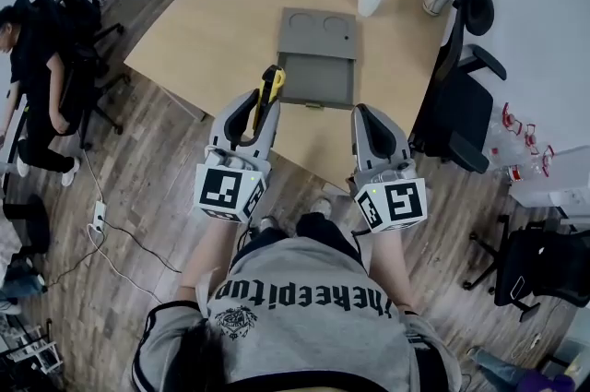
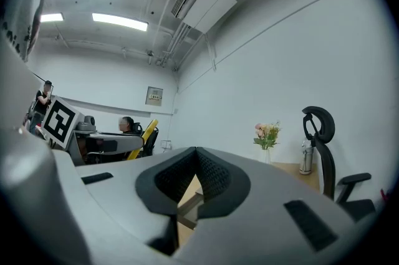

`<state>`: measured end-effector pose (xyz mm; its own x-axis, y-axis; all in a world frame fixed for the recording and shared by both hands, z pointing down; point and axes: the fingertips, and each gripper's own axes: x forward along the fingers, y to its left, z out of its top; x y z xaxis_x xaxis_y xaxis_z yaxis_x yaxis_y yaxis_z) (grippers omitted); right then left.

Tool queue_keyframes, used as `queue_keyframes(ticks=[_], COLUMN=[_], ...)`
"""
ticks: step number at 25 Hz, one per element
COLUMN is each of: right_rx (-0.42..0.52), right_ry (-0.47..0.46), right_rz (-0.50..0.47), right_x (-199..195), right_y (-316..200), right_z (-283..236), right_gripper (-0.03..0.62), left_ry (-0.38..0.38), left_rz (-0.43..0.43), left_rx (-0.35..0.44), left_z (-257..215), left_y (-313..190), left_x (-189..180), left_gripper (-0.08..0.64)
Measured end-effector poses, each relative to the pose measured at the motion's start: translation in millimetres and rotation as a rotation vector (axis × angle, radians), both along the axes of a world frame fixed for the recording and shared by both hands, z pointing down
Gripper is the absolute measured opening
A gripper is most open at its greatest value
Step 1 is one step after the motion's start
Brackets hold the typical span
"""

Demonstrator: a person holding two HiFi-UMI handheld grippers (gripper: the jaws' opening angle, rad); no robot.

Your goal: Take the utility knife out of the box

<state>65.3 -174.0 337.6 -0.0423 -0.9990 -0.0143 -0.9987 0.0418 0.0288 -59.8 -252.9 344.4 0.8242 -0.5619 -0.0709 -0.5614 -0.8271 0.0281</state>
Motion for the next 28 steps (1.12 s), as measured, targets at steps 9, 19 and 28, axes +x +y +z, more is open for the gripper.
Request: queue_keyframes(ticks=[9,19,28], right_rx=[-0.007,-0.013,-0.012], right_ry=[0.000,0.006,0.001], right_rz=[0.054,0.090,0.126], right_x=[-30,-62,-69], right_y=[17,37,55], right_z=[1,4,5], right_gripper=[0.006,0.006,0.006], left_ry=[0.021,0.034,0.036], left_rz=[0.054,0.089,0.131], left_rx=[-0.001,0.002,0.010], left_z=[-1,-2,-2], left_y=[10,24,38], left_x=[-25,-51,-55], left_gripper=[0.126,0.126,0.126])
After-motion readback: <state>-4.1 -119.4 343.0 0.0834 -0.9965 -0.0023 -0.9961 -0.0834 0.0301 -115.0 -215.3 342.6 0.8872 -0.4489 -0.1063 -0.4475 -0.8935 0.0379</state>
